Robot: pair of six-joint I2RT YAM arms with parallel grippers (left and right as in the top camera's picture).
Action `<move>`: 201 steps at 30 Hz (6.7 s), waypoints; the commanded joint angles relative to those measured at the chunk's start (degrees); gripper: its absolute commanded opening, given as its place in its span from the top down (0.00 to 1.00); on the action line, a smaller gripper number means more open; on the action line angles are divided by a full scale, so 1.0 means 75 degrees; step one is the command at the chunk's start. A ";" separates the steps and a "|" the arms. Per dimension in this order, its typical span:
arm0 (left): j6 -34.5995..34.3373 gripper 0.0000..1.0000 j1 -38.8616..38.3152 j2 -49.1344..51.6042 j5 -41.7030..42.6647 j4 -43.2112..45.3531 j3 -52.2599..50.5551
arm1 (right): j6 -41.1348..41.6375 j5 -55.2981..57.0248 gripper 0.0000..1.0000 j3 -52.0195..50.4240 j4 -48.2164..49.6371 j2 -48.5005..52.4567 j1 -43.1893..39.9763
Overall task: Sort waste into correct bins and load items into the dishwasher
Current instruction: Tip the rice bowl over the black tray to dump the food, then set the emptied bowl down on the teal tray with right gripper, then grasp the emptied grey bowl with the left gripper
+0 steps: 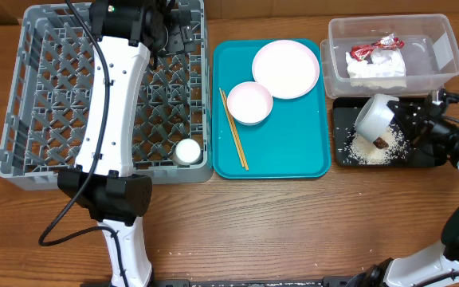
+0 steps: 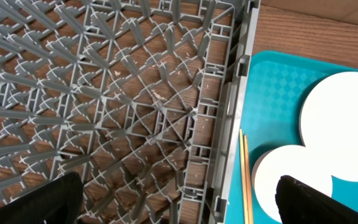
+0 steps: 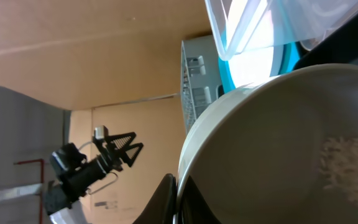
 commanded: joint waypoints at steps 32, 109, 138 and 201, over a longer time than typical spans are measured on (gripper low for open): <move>0.0064 0.00 0.0015 -0.0111 0.0580 -0.0067 0.0105 | -0.0154 -0.0187 0.96 0.0032 0.1498 -0.0335 0.0533; 0.0061 0.00 0.0017 -0.0111 0.1093 -0.0169 0.0105 | -0.1163 0.5700 0.96 0.3663 -0.4398 -0.0836 0.4642; 0.0746 0.00 0.0009 -0.0108 0.1396 -0.0178 0.0105 | -0.2084 1.1112 0.96 0.4625 -0.7038 0.0685 0.8215; -0.1690 0.60 -0.3407 0.0006 0.1562 0.4401 -0.6327 | -0.1049 1.1019 0.00 0.5514 -0.8524 -0.0647 0.3512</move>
